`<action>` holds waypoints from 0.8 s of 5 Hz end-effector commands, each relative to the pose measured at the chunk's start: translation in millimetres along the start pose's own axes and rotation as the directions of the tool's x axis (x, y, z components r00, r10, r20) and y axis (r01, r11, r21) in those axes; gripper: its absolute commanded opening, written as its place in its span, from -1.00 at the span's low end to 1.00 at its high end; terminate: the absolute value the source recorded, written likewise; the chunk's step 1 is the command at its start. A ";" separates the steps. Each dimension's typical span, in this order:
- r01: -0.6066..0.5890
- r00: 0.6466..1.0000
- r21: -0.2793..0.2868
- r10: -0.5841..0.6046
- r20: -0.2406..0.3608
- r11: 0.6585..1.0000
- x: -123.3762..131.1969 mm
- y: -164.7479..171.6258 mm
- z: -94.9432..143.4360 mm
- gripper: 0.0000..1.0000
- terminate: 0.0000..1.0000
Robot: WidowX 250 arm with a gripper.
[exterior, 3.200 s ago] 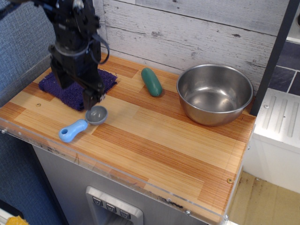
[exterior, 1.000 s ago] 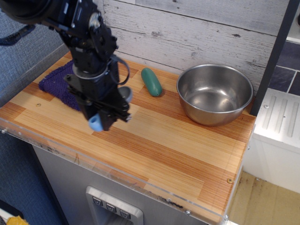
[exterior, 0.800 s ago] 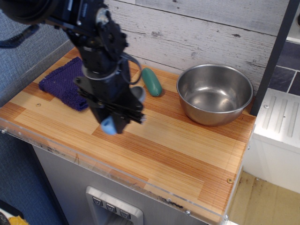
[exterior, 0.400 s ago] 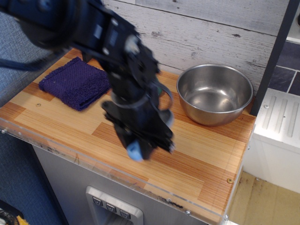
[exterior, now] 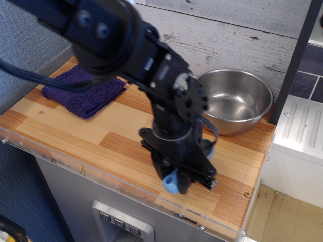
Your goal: Move the spoon from one side to other side of the table.
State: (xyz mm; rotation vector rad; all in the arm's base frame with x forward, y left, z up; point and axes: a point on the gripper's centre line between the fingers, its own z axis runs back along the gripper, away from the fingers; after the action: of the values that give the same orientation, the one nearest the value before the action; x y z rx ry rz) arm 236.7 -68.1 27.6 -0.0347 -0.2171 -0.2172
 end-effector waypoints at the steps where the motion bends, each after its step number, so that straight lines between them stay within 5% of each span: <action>1: 0.046 0.999 -0.013 -0.046 0.015 0.999 18.7 -12.8 -3.6 -1.00 -1.00; 2: 0.081 0.996 -0.013 -0.081 -0.019 0.997 22.1 -8.5 -6.5 1.00 -1.00; 4: 0.084 0.996 0.053 -0.083 -0.015 0.995 22.8 4.5 7.7 1.00 -1.00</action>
State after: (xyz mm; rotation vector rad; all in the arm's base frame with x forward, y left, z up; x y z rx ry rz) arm 245.8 -73.8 23.2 0.0325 -0.1568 -0.2994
